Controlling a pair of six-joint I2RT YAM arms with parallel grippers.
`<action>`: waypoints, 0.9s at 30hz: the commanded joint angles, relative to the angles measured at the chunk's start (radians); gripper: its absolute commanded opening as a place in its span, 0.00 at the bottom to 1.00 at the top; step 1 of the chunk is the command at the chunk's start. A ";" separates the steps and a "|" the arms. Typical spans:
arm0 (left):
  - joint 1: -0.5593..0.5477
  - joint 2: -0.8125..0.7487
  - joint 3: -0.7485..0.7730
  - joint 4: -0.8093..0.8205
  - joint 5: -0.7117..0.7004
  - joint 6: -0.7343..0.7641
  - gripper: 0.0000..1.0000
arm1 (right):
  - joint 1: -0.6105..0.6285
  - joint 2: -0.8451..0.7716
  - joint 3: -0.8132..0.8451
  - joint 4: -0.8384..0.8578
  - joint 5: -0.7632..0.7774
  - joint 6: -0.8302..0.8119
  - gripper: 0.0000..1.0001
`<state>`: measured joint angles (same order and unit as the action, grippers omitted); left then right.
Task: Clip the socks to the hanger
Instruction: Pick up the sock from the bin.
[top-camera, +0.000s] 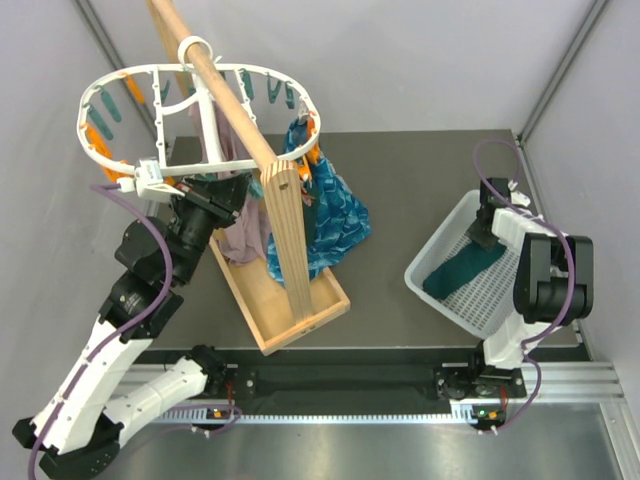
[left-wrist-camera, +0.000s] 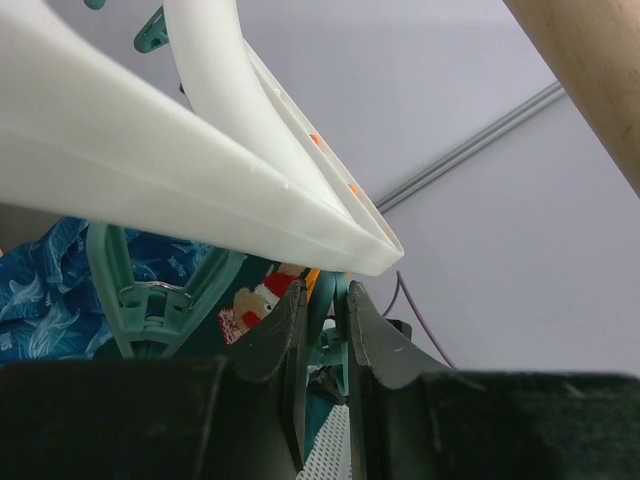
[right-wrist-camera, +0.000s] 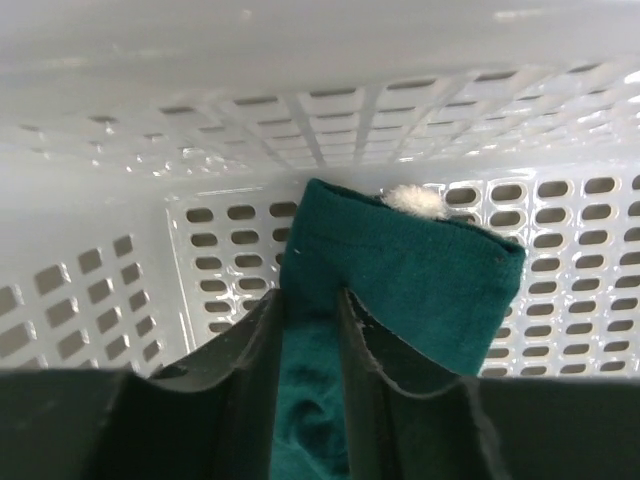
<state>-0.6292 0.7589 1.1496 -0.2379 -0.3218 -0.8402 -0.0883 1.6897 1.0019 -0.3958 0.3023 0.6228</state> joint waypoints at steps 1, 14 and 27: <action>-0.003 -0.003 -0.007 -0.021 0.041 -0.025 0.00 | -0.005 -0.016 -0.016 0.012 0.012 -0.003 0.22; -0.003 -0.006 -0.008 -0.023 0.058 -0.033 0.00 | -0.005 -0.272 -0.060 0.011 -0.060 -0.170 0.00; -0.003 -0.016 -0.019 -0.005 0.058 -0.053 0.00 | 0.001 -0.627 -0.071 -0.051 -0.225 -0.308 0.00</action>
<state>-0.6292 0.7544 1.1488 -0.2401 -0.2981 -0.8635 -0.0879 1.0695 0.9031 -0.4126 0.1505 0.3679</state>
